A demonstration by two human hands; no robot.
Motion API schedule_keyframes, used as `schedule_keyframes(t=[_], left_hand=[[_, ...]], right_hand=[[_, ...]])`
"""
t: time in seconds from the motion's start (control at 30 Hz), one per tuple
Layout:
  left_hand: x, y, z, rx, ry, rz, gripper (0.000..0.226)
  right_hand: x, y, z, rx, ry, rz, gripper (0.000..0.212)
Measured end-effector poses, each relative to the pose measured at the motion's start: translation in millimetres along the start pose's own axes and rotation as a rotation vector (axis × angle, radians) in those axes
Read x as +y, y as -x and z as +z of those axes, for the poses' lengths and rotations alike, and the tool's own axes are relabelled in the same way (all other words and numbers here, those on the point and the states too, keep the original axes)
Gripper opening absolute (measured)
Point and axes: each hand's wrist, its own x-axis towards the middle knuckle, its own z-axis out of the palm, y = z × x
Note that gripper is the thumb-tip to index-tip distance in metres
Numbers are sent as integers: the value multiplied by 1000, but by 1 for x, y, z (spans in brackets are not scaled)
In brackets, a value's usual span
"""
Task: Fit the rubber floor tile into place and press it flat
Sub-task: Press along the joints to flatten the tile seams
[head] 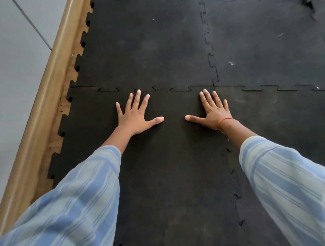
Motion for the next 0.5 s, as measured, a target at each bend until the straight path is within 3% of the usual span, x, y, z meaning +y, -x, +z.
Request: schedule_keyframes(t=[0.2,0.33,0.5], left_hand=[[7,5,-9,-38,1,-16,99],[17,45,22,139,49,-8,81],[47,116,79,379,124,-10,69]], right_hand=[[-6,4,-5,-20,-50,31,107],[-11,45,32,134,-33,89,91],[-11,110,71,181,-45,128,83]])
